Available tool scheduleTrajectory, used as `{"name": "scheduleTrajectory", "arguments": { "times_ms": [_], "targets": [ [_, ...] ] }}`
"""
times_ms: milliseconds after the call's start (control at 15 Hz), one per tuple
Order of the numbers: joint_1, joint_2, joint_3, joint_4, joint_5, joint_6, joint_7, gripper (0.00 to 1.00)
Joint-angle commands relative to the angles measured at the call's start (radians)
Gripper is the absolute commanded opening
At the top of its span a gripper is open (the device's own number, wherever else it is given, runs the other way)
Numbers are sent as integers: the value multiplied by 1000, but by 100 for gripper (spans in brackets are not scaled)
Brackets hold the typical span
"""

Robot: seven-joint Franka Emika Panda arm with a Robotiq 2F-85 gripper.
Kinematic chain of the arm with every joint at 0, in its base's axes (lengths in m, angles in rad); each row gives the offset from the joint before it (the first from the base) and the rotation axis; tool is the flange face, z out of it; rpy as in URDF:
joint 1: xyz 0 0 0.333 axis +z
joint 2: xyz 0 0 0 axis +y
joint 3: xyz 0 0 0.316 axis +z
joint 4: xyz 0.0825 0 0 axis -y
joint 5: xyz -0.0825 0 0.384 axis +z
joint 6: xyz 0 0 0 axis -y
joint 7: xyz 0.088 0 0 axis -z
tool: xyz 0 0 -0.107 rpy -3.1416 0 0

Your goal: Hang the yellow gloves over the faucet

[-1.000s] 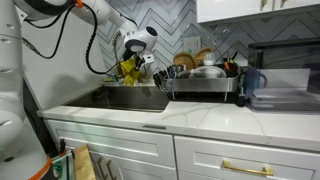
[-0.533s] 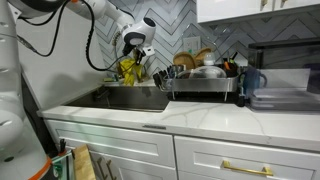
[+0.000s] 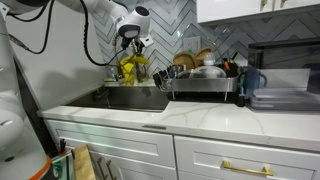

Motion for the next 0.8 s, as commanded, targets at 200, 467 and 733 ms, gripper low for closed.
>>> {"name": "scheduleTrajectory", "arguments": {
  "times_ms": [200, 467, 733],
  "targets": [
    [5, -48, 27, 1, 170, 94, -160, 0],
    [6, -82, 29, 3, 209, 111, -206, 0],
    [2, -125, 22, -13, 186, 131, -194, 0]
  ]
}}
